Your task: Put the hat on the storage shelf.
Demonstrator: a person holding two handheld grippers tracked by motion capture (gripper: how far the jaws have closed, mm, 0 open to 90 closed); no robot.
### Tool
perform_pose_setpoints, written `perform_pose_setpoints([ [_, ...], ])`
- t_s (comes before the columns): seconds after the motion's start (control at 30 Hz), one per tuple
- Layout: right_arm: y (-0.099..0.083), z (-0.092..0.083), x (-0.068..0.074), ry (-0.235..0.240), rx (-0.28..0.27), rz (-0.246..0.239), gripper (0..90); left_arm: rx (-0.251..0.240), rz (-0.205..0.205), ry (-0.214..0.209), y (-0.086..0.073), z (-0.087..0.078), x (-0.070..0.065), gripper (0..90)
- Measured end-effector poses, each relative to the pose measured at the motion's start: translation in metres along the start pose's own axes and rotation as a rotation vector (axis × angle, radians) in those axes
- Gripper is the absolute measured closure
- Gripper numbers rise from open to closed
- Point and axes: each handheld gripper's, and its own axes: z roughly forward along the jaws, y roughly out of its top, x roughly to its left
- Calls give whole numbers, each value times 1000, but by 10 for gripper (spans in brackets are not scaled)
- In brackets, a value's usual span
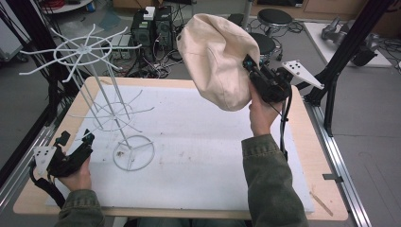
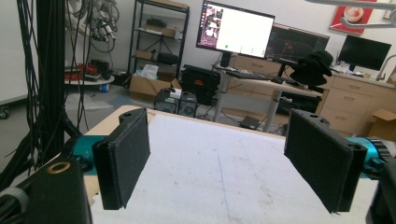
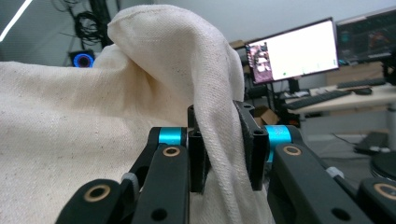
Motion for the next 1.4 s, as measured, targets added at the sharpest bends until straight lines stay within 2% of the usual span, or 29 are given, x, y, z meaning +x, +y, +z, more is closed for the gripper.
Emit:
perform_pose_setpoints([
  [0.1, 4, -2, 9, 16, -33, -2, 768, 0, -2, -2, 0, 0, -1, 228],
  [0.37, 9, -3, 17, 20, -69, -6, 769, -3, -8, -3, 0, -1, -2, 228],
  [0.6, 20, -3, 28, 24, -84, -39, 769, -6, -14, -2, 1, -2, -2, 228],
  [0.73, 28, -3, 36, 38, -97, -44, 768, -6, -15, -2, 1, -2, -2, 228],
  [0.77, 31, -3, 39, 44, -100, -57, 768, -5, -13, -2, 0, -2, -2, 228],
  [0.9, 39, -3, 45, 51, -112, -46, 768, -6, -12, -5, 0, -2, -3, 228],
  [1.0, 49, -3, 56, 80, -123, -52, 767, -6, -10, -4, 0, -2, -3, 228],
  [1.1, 52, -1, 64, 99, -131, -63, 767, -7, -13, -4, 0, -2, -3, 228],
  [1.13, 52, 0, 72, 117, -135, -64, 767, -7, -12, -3, 0, -2, -3, 228],
  [1.2, 52, 0, 75, 126, -138, -70, 766, -8, -10, -3, 1, -2, -3, 227],
  [1.23, 52, 1, 84, 139, -142, -89, 767, -7, -10, -3, 1, -2, -3, 227],
  [1.3, 53, 2, 88, 144, -142, -100, 766, -6, -12, -3, 1, -2, -2, 227],
  [1.33, 53, 3, 96, 157, -145, -115, 765, -7, -11, -2, 1, -2, -2, 227],
  [1.4, 53, 4, 102, 172, -144, -118, 765, -5, -12, -3, 1, -2, -2, 228],
])
